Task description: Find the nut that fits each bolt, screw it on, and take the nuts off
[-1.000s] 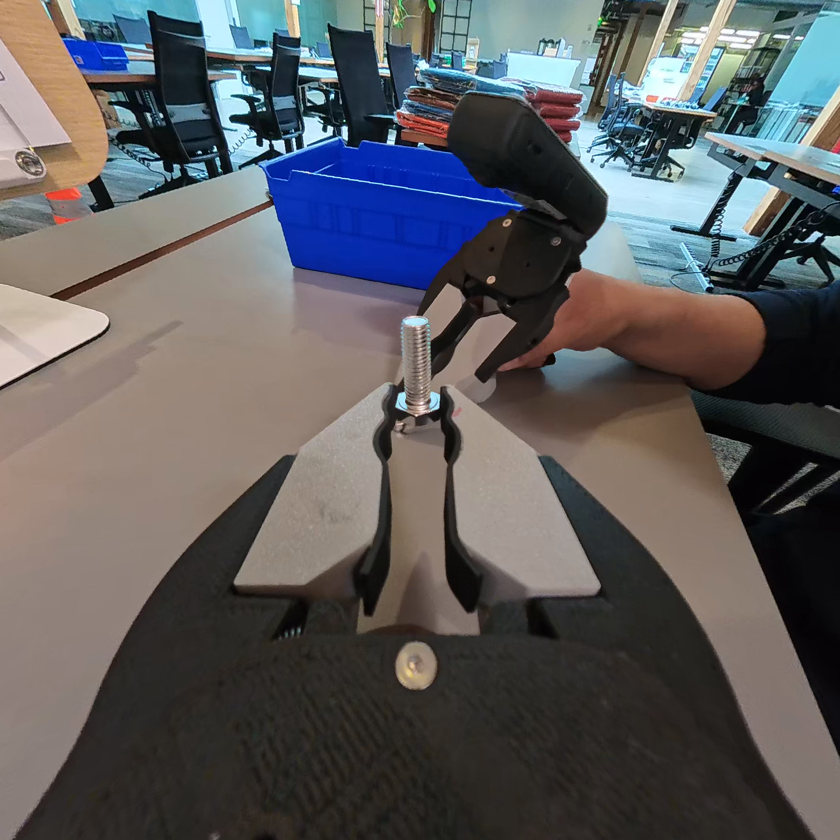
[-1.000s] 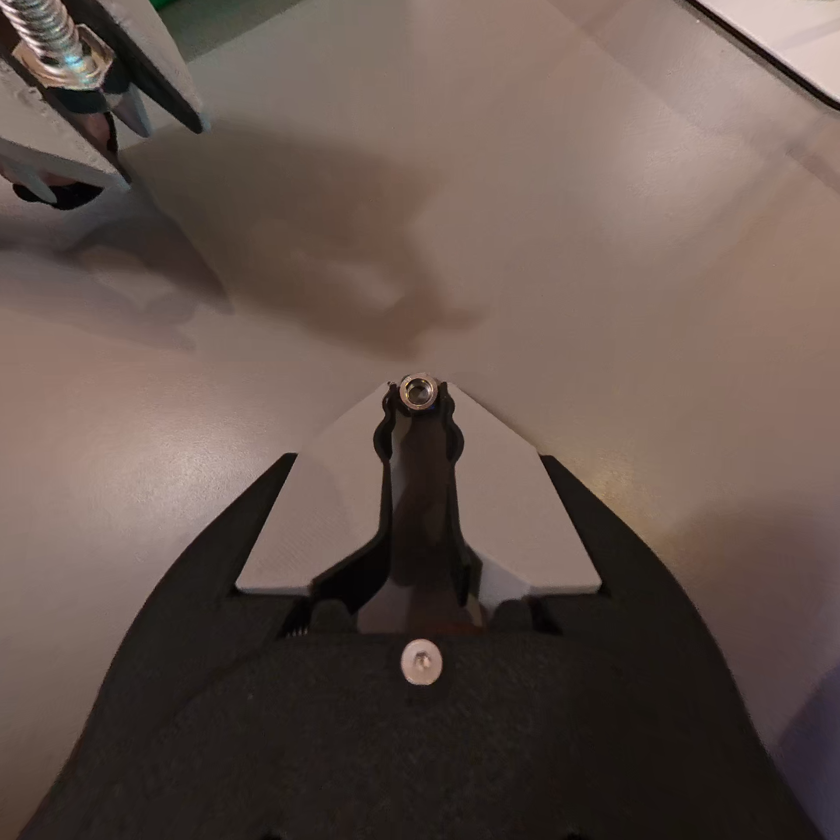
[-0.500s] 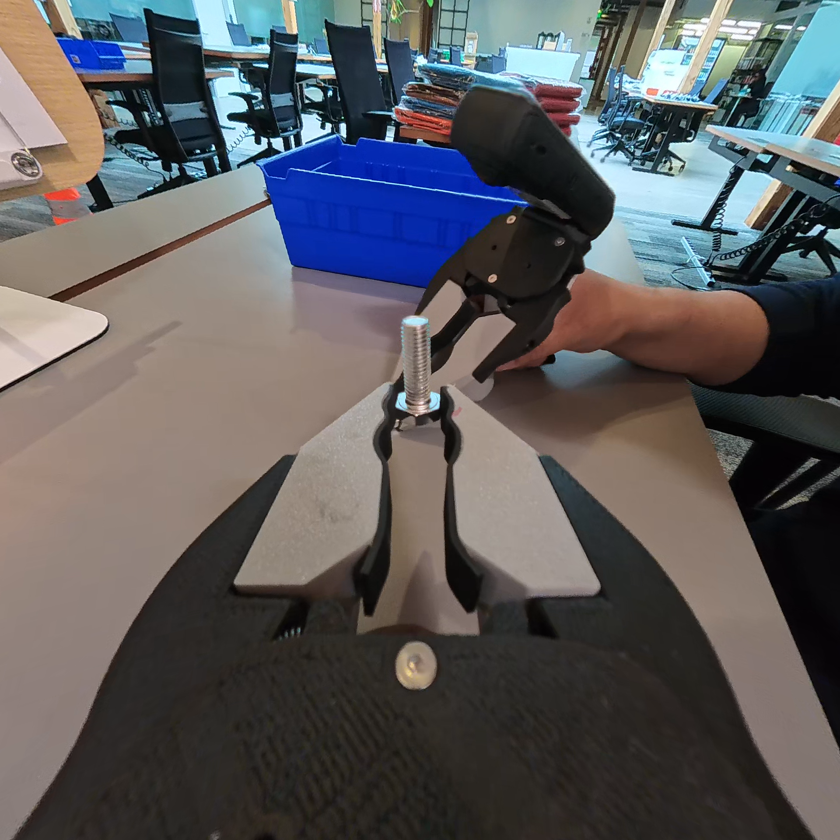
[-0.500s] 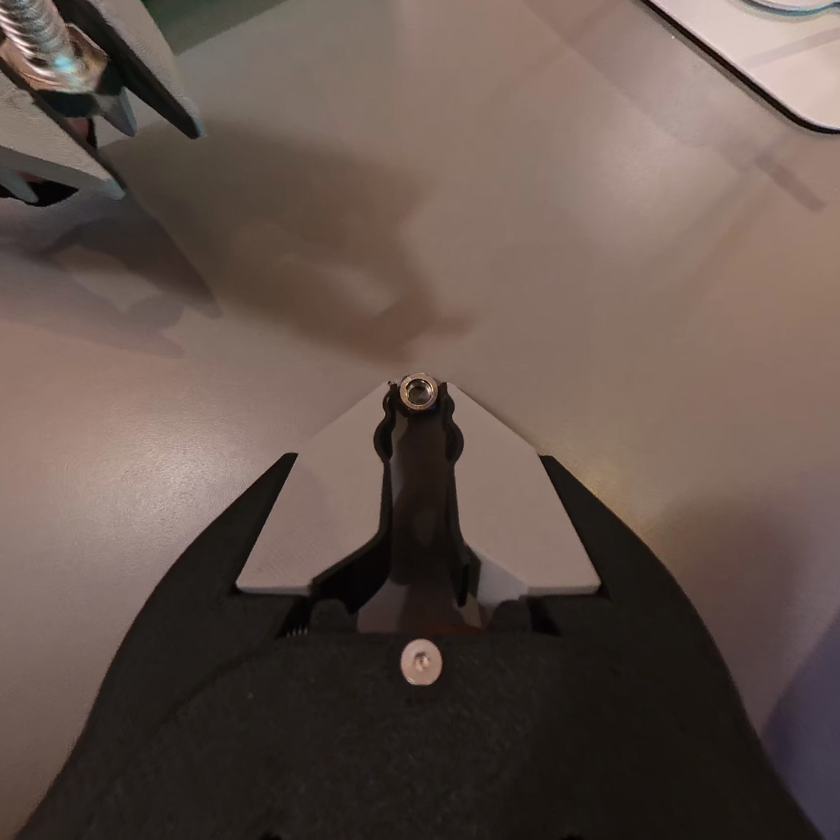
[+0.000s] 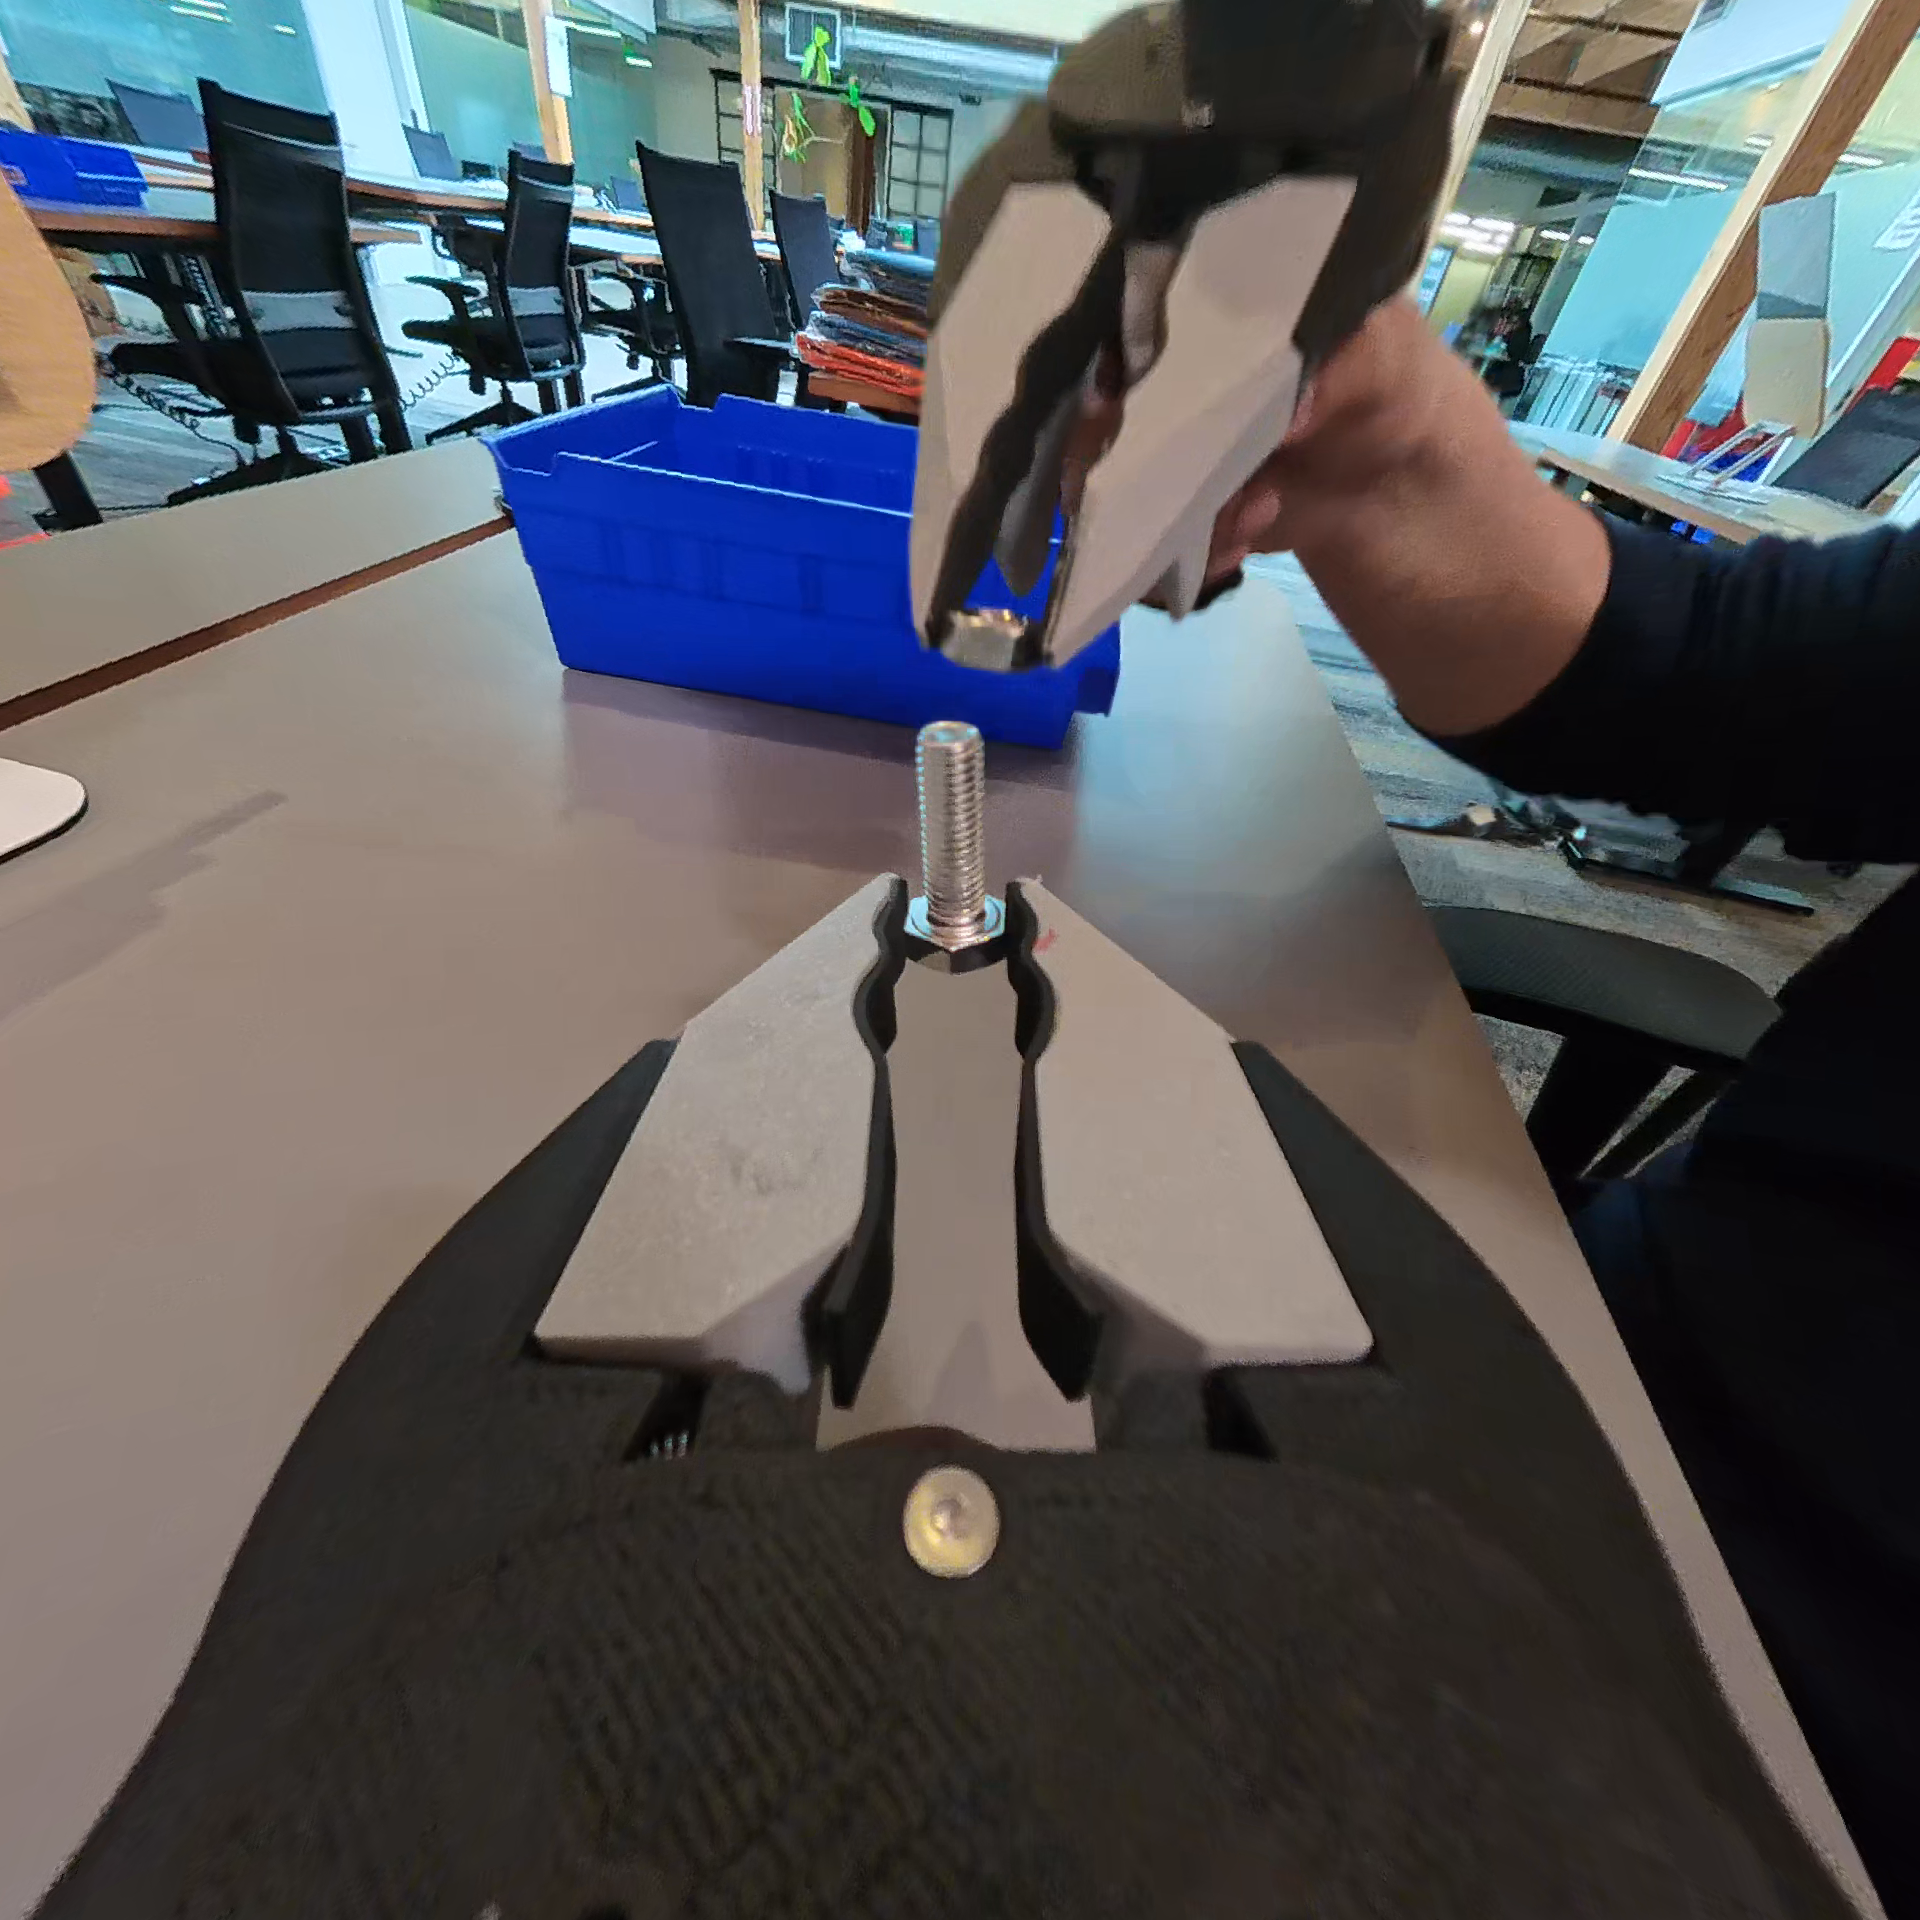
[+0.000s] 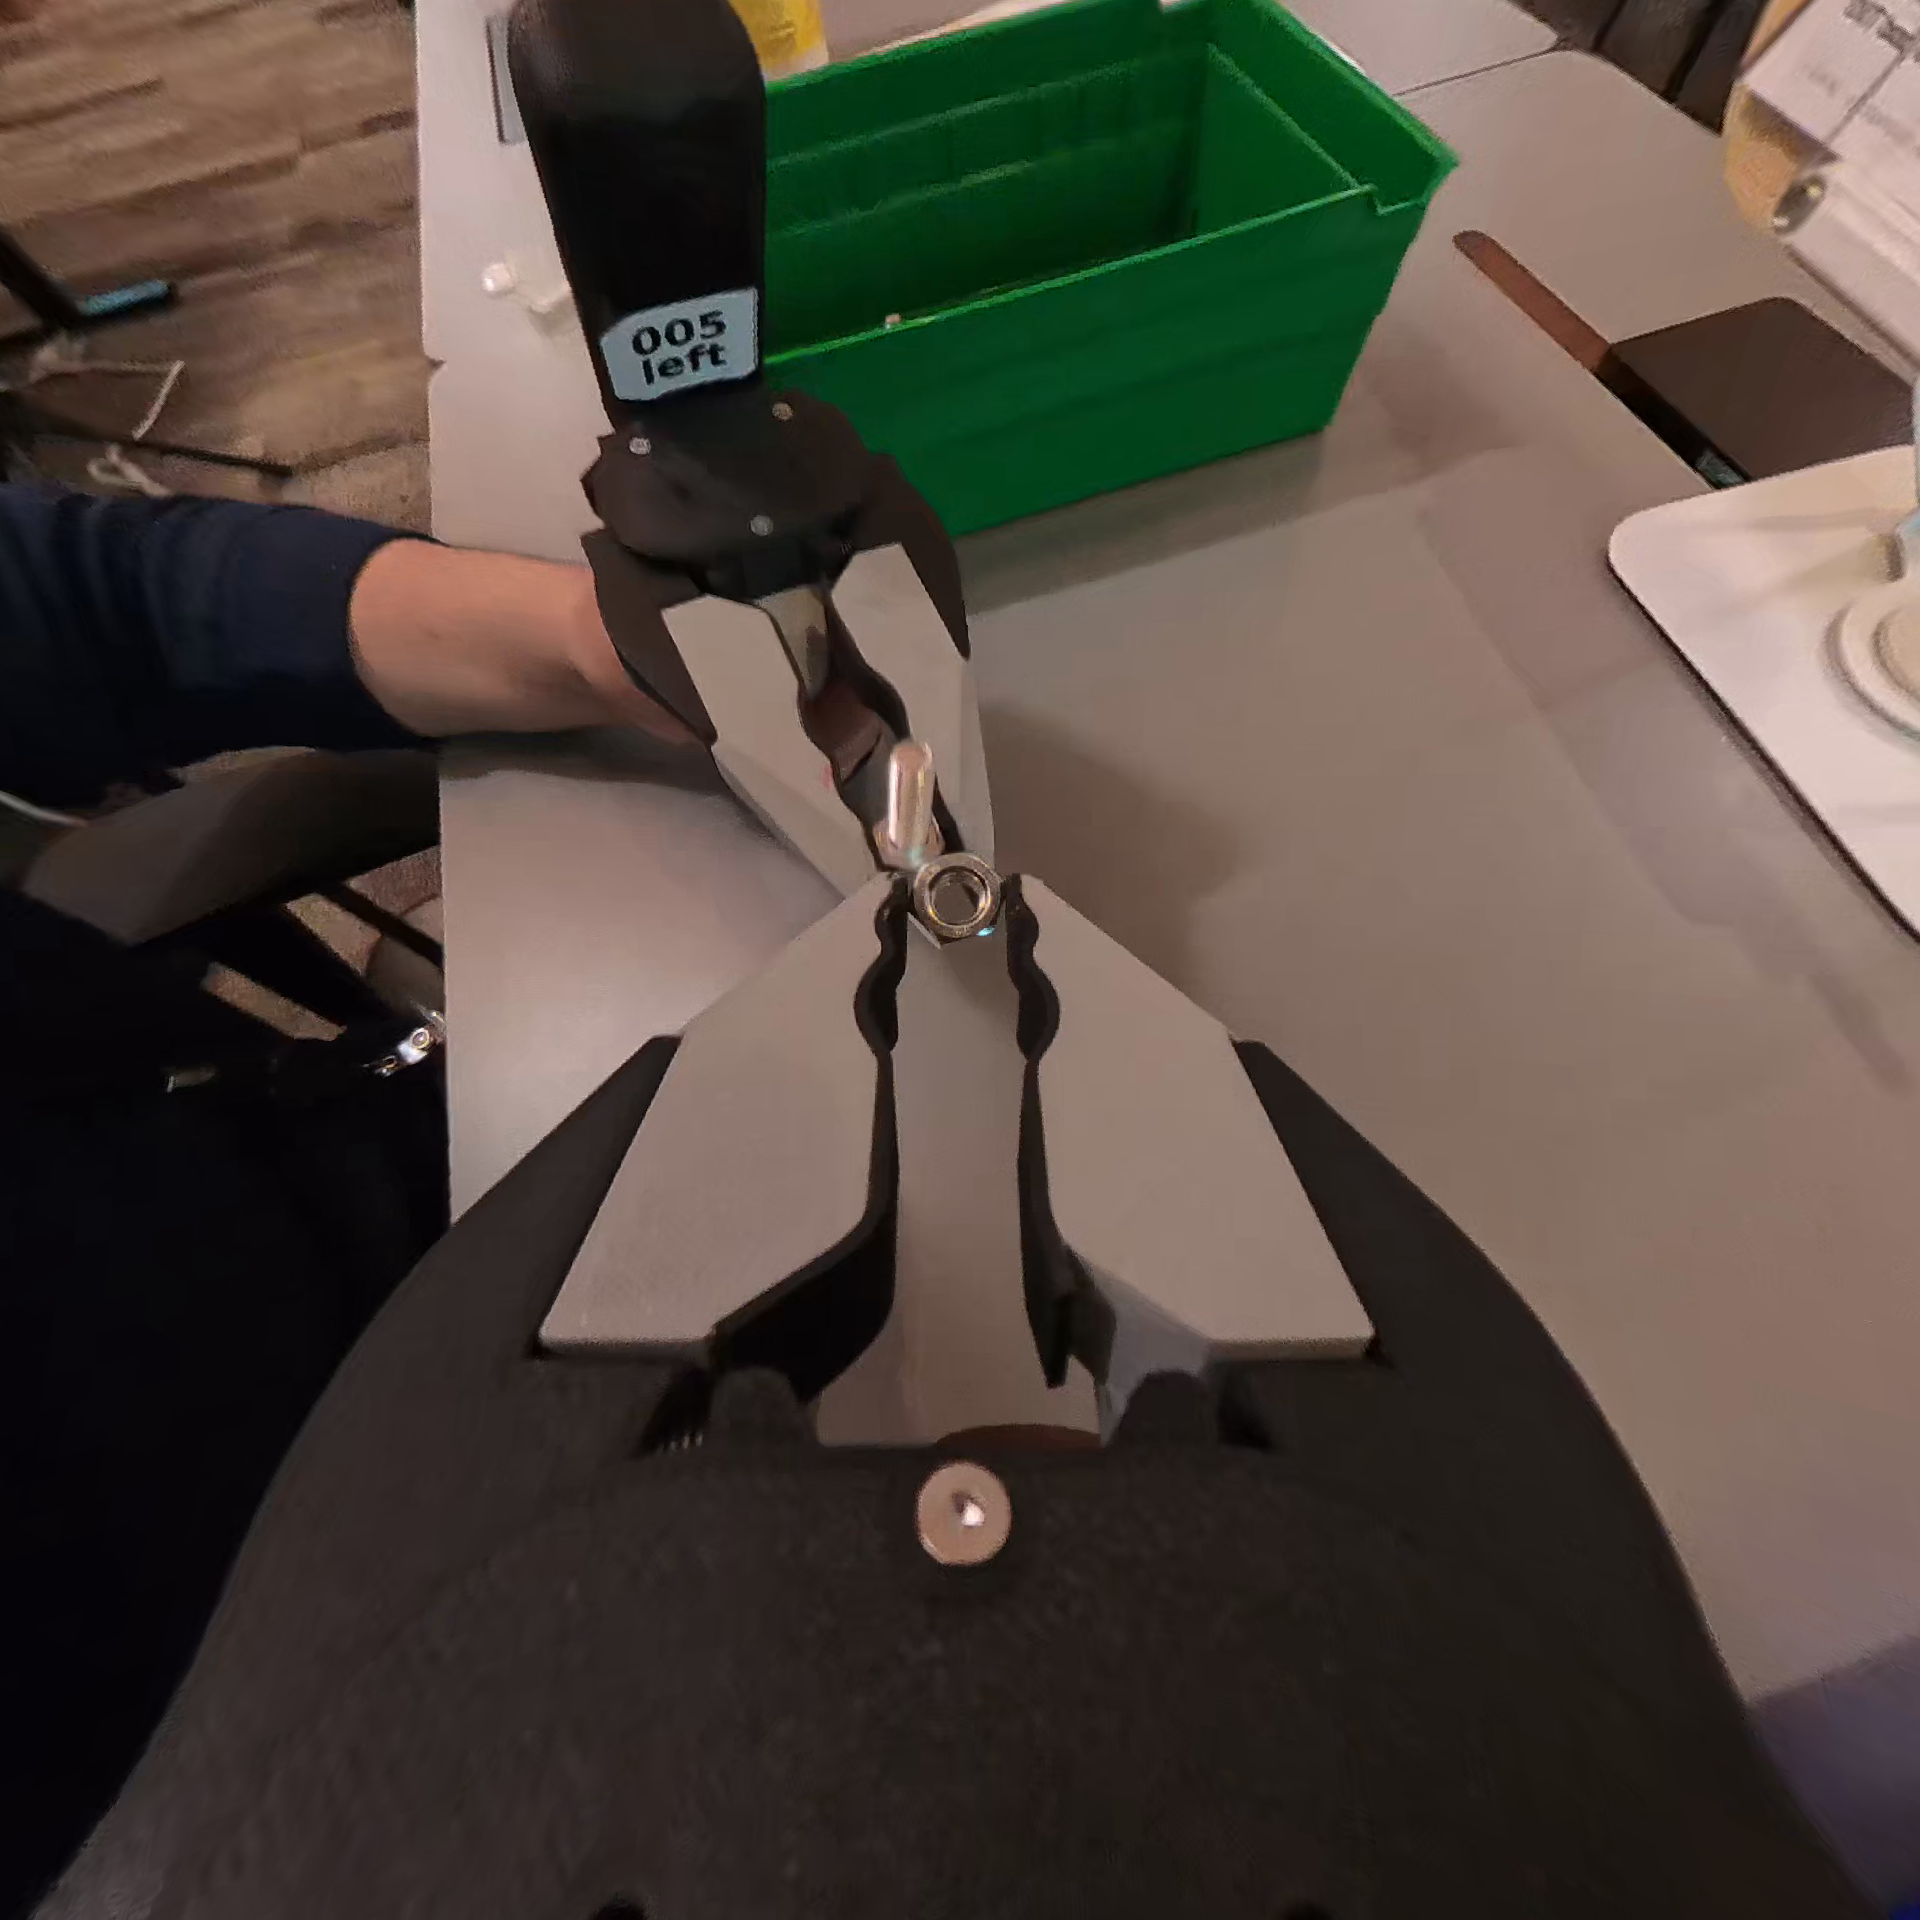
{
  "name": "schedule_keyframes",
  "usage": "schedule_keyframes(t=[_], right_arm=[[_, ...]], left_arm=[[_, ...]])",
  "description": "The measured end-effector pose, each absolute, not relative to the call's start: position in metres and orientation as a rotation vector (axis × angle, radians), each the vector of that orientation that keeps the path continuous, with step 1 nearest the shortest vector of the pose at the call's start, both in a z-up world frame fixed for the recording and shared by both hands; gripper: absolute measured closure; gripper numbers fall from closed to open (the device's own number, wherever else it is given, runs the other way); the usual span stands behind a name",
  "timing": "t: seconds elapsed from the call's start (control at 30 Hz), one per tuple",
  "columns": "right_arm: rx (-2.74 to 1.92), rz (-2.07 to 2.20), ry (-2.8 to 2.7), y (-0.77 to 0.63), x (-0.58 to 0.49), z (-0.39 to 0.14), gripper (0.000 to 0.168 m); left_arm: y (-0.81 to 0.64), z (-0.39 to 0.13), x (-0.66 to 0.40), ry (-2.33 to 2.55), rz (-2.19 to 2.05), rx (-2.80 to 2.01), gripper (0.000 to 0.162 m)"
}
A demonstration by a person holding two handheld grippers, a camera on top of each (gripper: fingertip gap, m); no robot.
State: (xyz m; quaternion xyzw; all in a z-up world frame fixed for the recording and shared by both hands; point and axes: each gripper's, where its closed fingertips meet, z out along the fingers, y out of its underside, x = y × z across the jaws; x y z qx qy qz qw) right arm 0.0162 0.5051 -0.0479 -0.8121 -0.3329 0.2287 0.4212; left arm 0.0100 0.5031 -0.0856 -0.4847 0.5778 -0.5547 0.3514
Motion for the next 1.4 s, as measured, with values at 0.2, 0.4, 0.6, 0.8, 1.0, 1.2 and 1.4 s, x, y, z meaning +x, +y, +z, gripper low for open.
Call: schedule_keyframes(t=[0.2, 0.4, 0.6, 0.8, 1.0, 1.2, 1.4], right_arm=[[-2.077, 0.583, -0.975, 0.511, -0.006, -0.036, 0.152], [-2.109, 0.519, -1.03, 0.514, -0.013, -0.043, 0.152], [-2.136, 0.514, -1.014, 0.52, -0.012, -0.048, 0.152], [-2.157, 0.525, -1.035, 0.519, -0.015, -0.051, 0.152], [-2.177, 0.526, -1.039, 0.521, -0.015, -0.051, 0.153], [-2.222, 0.494, -1.088, 0.518, -0.014, -0.055, 0.152], [-2.212, 0.507, -1.07, 0.52, -0.016, -0.054, 0.153]], left_arm=[[0.503, -0.087, 0.01, 1.512, -1.393, -1.251, 0.145], [0.506, -0.082, 0.008, 1.5, -1.369, -1.245, 0.145], [0.506, -0.087, 0.009, 1.517, -1.353, -1.271, 0.145], [0.505, -0.088, 0.009, 1.526, -1.355, -1.281, 0.145], [0.506, -0.088, 0.009, 1.516, -1.367, -1.292, 0.145], [0.503, -0.092, 0.01, 1.544, -1.335, -1.293, 0.145], [0.505, -0.09, 0.01, 1.534, -1.335, -1.293, 0.145]])
